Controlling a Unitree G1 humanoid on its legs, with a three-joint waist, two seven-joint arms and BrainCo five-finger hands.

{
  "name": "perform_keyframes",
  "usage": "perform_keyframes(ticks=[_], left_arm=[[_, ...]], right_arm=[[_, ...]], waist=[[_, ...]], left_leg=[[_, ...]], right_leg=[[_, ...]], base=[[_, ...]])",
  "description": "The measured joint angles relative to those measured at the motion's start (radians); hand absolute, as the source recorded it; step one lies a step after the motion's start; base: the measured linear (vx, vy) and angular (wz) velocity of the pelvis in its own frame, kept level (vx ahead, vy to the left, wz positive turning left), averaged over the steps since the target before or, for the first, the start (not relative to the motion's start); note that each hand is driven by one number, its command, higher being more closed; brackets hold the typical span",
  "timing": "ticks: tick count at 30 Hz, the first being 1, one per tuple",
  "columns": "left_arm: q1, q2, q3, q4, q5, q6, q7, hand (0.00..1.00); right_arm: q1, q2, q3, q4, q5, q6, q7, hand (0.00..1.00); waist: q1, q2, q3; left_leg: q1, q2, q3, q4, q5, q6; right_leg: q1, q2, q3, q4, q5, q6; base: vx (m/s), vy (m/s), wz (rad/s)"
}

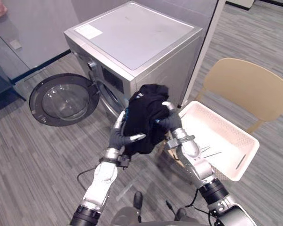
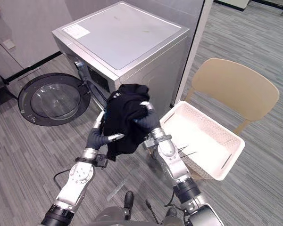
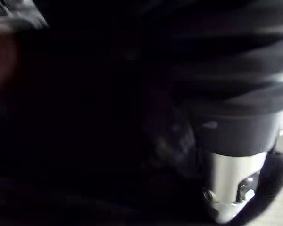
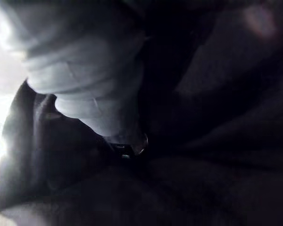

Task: Pick up the laundry basket with both hands and put the clothes into the washing machine.

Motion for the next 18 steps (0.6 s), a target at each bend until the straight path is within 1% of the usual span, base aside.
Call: perform_keyframes(ticks=[3,4,9,10,13,18], left_arm=[[-0.055,-0.001,-0.037,0.046,0.012,0.002,0.022,0.0],[-0.063,-0.002,-0.039,0.055,0.017,0.002,0.026,1.0],[-0.082,0.026,-0.064,0.082,0.044,0.001,0.041,1.0],[-0.089,0.034,-0.069,0.086,0.046,0.001,0.041,1.0],[-0.096,0.041,-0.074,0.115,0.067,-0.007,0.046,1.0],[-0.095,0.048,-0.075,0.118,0.068,-0.009,0.066,1.0]], right_arm=[[-0.008,0.001,0.045,0.015,0.044,0.006,0.014,1.0],[-0.008,0.001,0.056,0.016,0.053,0.007,0.016,1.0],[-0.01,-0.003,0.074,0.041,0.131,0.012,0.018,1.0],[-0.01,-0.008,0.078,0.041,0.153,0.012,0.018,0.0],[-0.012,-0.044,0.108,0.041,0.18,0.013,0.018,0.0],[-0.015,-0.054,0.114,0.041,0.17,0.013,0.016,0.0]], waist=[[-0.003,0.0,-0.015],[-0.003,-0.001,-0.025],[0.002,-0.002,-0.054],[0.001,-0.002,-0.055],[0.0,-0.001,-0.07],[0.001,0.0,-0.076]], left_leg=[[0.017,0.014,0.0,-0.029,0.021,-0.01],[0.019,0.021,0.0,-0.036,0.026,-0.014],[0.03,0.044,-0.001,-0.051,0.038,-0.028],[0.03,0.051,-0.001,-0.051,0.04,-0.03],[0.03,0.069,0.0,-0.051,0.042,-0.035],[0.03,0.093,0.002,-0.051,0.048,-0.044]], right_leg=[[0.012,0.019,0.005,-0.022,0.013,-0.006],[0.011,0.026,0.006,-0.023,0.015,-0.009],[0.013,0.057,0.027,-0.031,0.024,-0.023],[0.015,0.066,0.029,-0.038,0.028,-0.028],[0.016,0.081,0.033,-0.047,0.036,-0.04],[0.019,0.104,0.041,-0.058,0.042,-0.05]], base=[[-0.05,-0.038,-0.04],[-0.03,-0.043,-0.08],[-0.04,-0.038,-0.06],[-0.05,-0.04,-0.07],[-0.04,-0.039,-0.05],[-0.03,-0.036,-0.04]])
